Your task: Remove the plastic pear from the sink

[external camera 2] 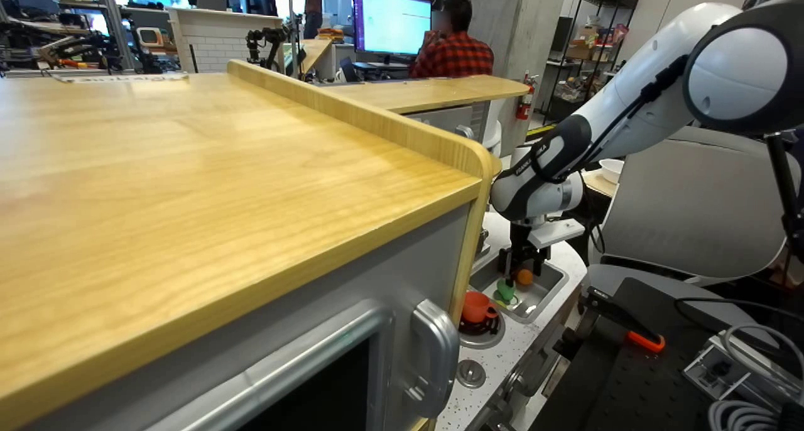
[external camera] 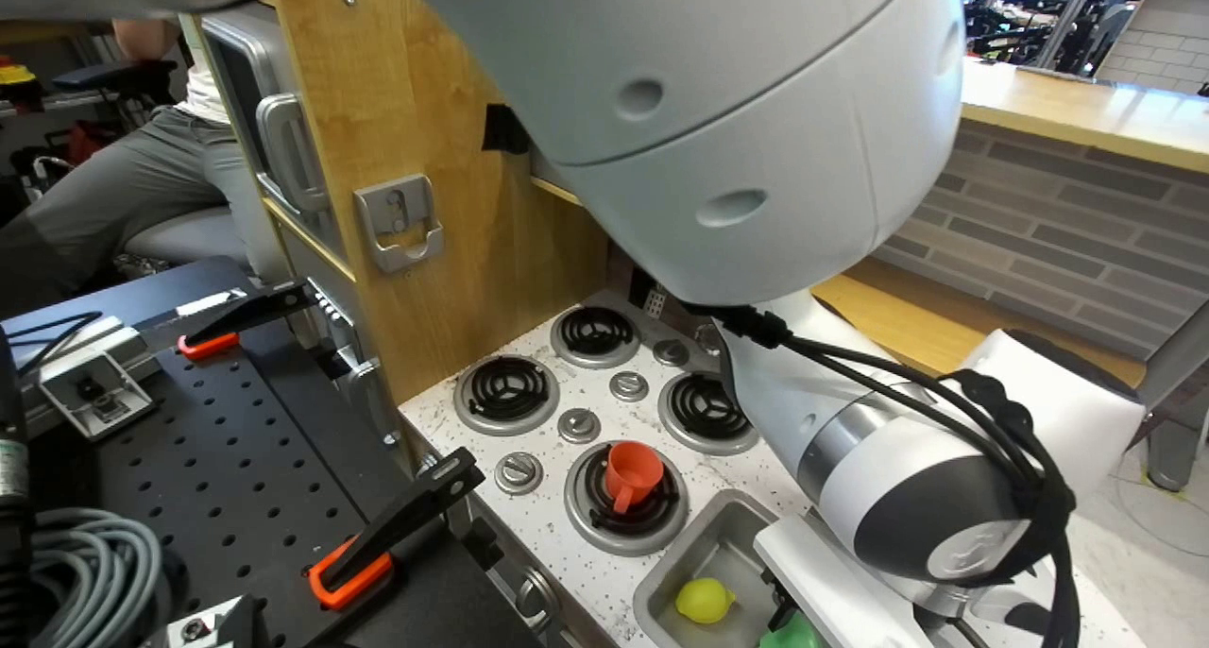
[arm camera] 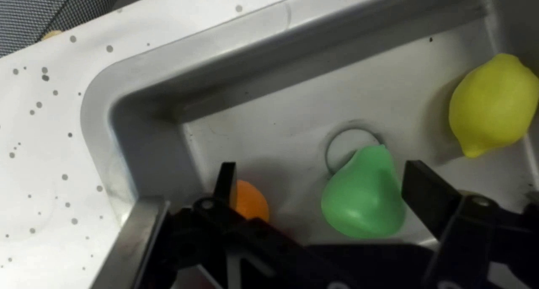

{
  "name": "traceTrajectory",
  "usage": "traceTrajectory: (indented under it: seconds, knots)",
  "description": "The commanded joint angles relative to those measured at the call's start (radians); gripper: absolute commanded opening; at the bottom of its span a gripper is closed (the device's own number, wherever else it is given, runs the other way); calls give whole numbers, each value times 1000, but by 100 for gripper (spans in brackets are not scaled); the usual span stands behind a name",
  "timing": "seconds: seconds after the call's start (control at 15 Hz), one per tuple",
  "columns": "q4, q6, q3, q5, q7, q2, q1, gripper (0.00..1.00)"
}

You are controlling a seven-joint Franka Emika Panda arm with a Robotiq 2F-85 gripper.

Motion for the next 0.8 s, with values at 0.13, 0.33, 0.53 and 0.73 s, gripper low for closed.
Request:
traceTrajectory:
  seconds: [0.13,0.33,0.53,0.73]
  knots:
    - [89,-11,6,-44,-3,62,11,100]
    - [114,-18,9,-49,2,81,21,100]
    - [60,1,12,-56,12,50,33,87]
    - [55,2,4,-63,19,50,38,58]
